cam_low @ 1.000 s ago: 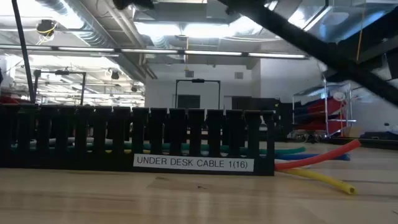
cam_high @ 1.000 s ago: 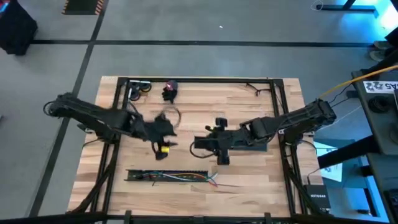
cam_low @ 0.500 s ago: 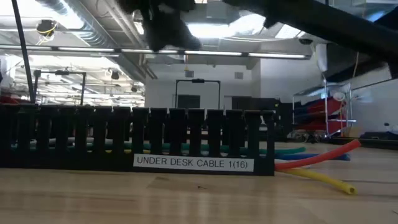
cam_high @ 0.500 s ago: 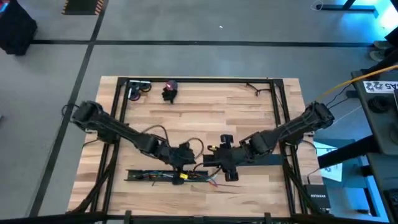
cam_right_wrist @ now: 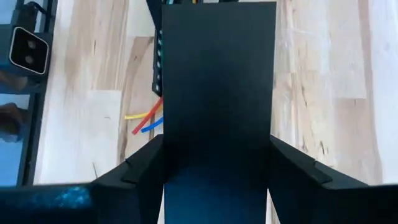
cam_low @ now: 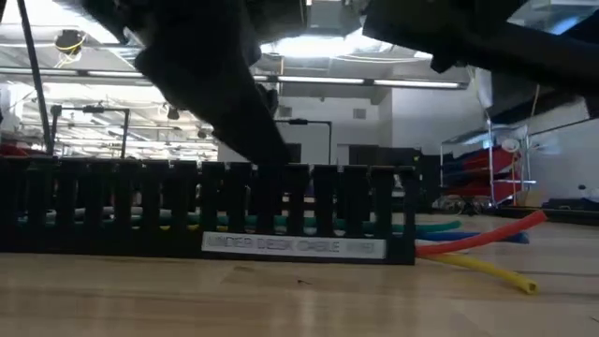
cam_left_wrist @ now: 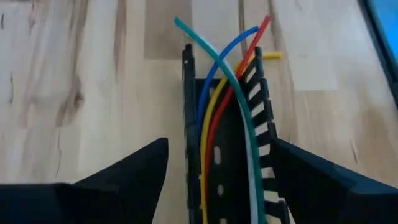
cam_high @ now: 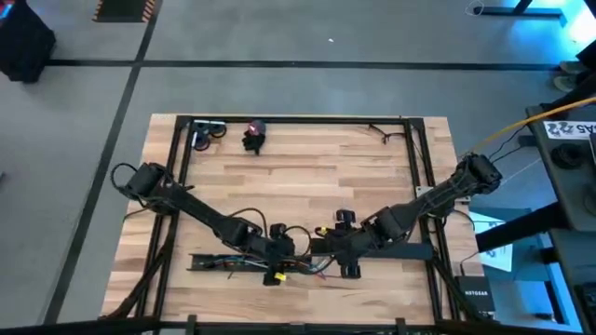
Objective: Ziptie cables
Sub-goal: Close the black cable duct
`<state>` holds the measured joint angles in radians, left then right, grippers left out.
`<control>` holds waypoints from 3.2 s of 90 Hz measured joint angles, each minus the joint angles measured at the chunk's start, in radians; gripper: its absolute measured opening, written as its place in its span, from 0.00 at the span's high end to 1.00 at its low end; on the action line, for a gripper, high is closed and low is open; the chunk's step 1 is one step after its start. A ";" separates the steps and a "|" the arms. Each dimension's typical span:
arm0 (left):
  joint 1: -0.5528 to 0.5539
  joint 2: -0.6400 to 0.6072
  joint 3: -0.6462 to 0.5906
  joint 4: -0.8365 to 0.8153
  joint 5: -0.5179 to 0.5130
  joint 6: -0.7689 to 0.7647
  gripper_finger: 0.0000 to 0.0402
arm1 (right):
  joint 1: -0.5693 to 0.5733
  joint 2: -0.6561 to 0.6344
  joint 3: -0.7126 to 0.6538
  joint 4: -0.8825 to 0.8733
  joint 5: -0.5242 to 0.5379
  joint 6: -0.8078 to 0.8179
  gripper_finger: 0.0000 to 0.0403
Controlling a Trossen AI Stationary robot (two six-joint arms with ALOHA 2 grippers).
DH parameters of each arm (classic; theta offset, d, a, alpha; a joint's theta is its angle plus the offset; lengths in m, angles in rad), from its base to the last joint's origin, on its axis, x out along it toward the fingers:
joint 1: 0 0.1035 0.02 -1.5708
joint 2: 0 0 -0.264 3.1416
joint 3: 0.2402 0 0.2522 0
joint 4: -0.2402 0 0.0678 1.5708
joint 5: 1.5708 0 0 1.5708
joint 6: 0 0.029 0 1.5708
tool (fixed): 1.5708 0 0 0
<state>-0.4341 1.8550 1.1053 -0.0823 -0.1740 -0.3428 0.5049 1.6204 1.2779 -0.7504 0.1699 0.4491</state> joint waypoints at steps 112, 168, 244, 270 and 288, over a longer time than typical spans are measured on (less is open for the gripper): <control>-0.029 0.205 0.012 0.388 -0.108 0.055 0.33 | 0.000 0.077 -0.001 0.043 -0.077 0.000 0.45; -0.003 0.204 0.012 0.383 -0.159 0.029 0.50 | 0.018 0.253 0.000 0.085 -0.110 0.073 0.45; 0.013 0.197 0.015 0.369 -0.042 0.033 0.36 | -0.041 0.306 0.001 0.140 -0.183 0.070 0.45; 0.024 0.123 0.042 0.277 -0.033 0.033 0.30 | -0.041 0.313 0.000 0.165 -0.179 0.068 0.45; 0.024 0.084 0.045 0.287 -0.052 0.036 0.30 | -0.041 0.313 0.000 0.169 -0.179 0.066 0.45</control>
<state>-0.4098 1.9390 1.1502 0.2044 -0.2264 -0.3070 0.4641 1.9335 1.2781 -0.5816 -0.0095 0.5156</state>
